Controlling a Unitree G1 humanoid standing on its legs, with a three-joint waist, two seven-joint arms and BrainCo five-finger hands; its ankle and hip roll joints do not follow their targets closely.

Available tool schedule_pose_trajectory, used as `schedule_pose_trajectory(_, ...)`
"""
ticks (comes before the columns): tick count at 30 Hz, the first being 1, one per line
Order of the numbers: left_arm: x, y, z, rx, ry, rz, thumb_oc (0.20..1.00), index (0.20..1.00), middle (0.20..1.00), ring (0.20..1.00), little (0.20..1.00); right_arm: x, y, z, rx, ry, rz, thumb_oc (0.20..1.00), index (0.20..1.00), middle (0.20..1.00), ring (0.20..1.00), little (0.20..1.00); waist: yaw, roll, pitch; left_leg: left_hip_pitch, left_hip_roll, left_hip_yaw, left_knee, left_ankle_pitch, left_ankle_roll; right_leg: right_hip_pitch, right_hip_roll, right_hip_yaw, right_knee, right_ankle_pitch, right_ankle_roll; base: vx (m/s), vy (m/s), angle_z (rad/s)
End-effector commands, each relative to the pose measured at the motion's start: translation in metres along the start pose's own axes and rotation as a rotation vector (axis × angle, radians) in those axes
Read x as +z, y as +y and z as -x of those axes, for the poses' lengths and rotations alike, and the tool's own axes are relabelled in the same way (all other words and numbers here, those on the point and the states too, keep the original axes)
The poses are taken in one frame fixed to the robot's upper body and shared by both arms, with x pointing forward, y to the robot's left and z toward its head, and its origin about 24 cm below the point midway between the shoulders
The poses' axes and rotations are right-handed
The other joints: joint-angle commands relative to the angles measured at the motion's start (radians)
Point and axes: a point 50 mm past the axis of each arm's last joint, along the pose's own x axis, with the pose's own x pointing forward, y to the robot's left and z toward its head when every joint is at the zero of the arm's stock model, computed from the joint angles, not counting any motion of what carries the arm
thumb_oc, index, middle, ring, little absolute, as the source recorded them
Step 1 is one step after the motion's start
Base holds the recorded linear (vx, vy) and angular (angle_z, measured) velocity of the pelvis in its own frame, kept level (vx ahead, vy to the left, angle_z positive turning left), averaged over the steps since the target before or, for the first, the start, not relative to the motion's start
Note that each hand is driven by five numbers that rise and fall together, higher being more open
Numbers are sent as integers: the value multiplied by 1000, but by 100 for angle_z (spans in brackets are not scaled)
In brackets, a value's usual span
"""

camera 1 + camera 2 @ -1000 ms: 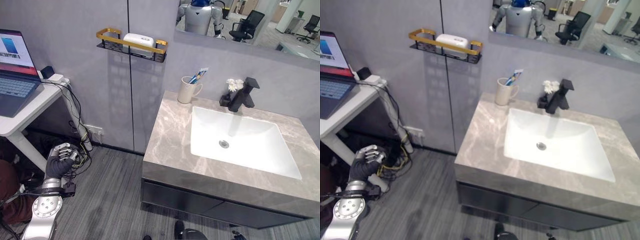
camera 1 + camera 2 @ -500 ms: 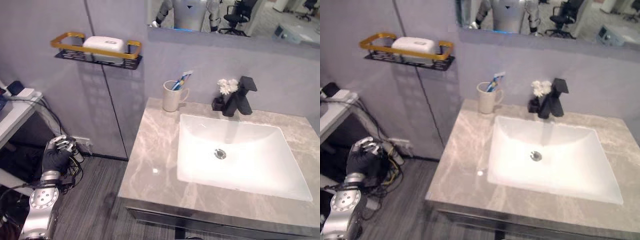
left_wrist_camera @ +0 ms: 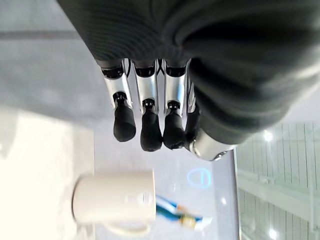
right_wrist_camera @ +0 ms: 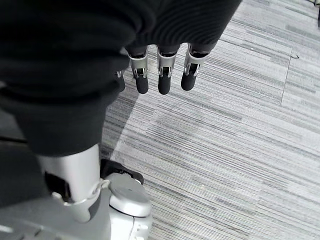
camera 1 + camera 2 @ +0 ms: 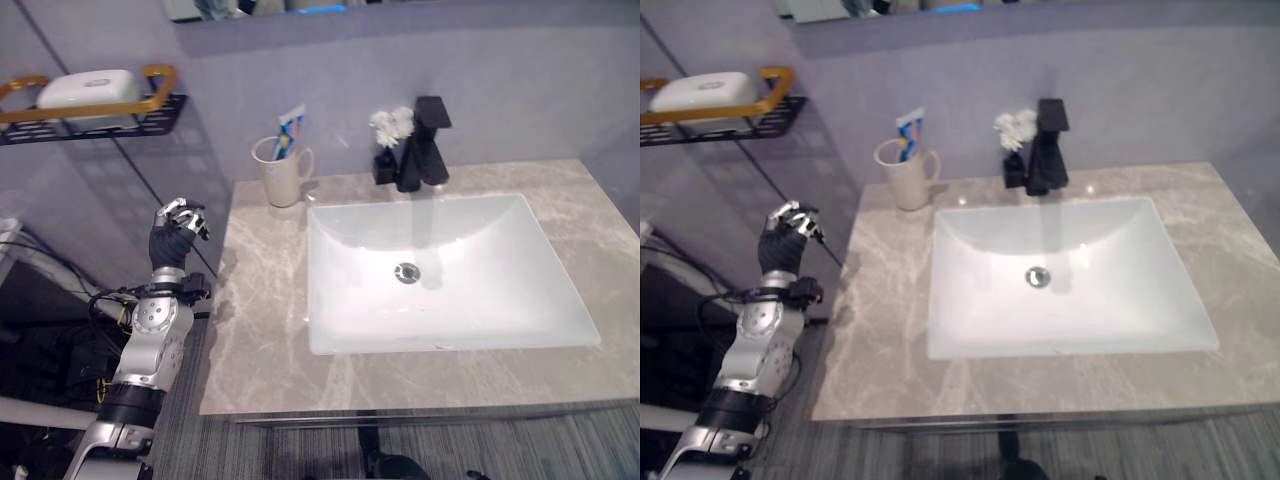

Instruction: Put brush and paste in cup on sink, flatten towel.

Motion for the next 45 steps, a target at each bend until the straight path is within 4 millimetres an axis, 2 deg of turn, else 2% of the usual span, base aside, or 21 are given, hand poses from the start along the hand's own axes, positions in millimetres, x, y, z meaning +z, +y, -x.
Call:
schedule_pose_trajectory(1,22,11,-12,54,-109,-26,200,200,200,200,200,1,-19,-2,-63,8,54,1000,1000,1000,1000,1000,2,-13,-17,14,28,28,3,20,-65,-14,-51,19,6,1,103,6,-17,-30)
schedule_pose_trajectory(3,23,12,-17,89,-121,-62,200,200,200,200,200,11,-23,-3,-73,-26,45,1000,1000,1000,1000,1000,-1,-15,-12,-2,34,43,3,29,-69,-34,-47,37,6,9,99,-14,-41,-26)
schedule_pose_trajectory(8,25,16,-25,133,-122,-114,200,200,200,200,200,20,-25,-4,-88,-60,33,1000,1000,1000,1000,1000,-12,-19,-10,-20,45,60,3,34,-75,-57,-35,50,6,5,94,4,-39,-8)
schedule_pose_trajectory(21,31,30,-39,229,-116,-194,200,200,200,200,200,21,-21,-3,-84,-73,45,1000,1000,1000,1000,1000,-19,-38,1,-51,58,65,3,46,-80,-89,-23,56,6,9,90,3,-16,-2)
schedule_pose_trajectory(32,44,32,-53,241,-135,-238,200,200,200,200,200,39,-16,-3,-69,-146,41,1000,1000,1000,1000,1000,-29,-66,19,-92,62,75,3,57,-83,-133,-17,67,6,25,91,-7,-3,-4)
schedule_pose_trajectory(40,53,31,-67,226,-136,-294,200,200,200,200,200,37,-14,-2,-61,-146,54,1000,1000,1000,1000,1000,-39,-83,28,-107,66,90,3,59,-86,-161,-9,82,6,35,91,-3,-1,-7)
schedule_pose_trajectory(45,51,27,-69,210,-124,-279,200,200,200,200,200,37,-14,-2,-71,-145,54,1000,1000,1000,1000,1000,-46,-85,31,-111,67,95,3,58,-87,-171,-6,90,6,38,90,6,2,-7)
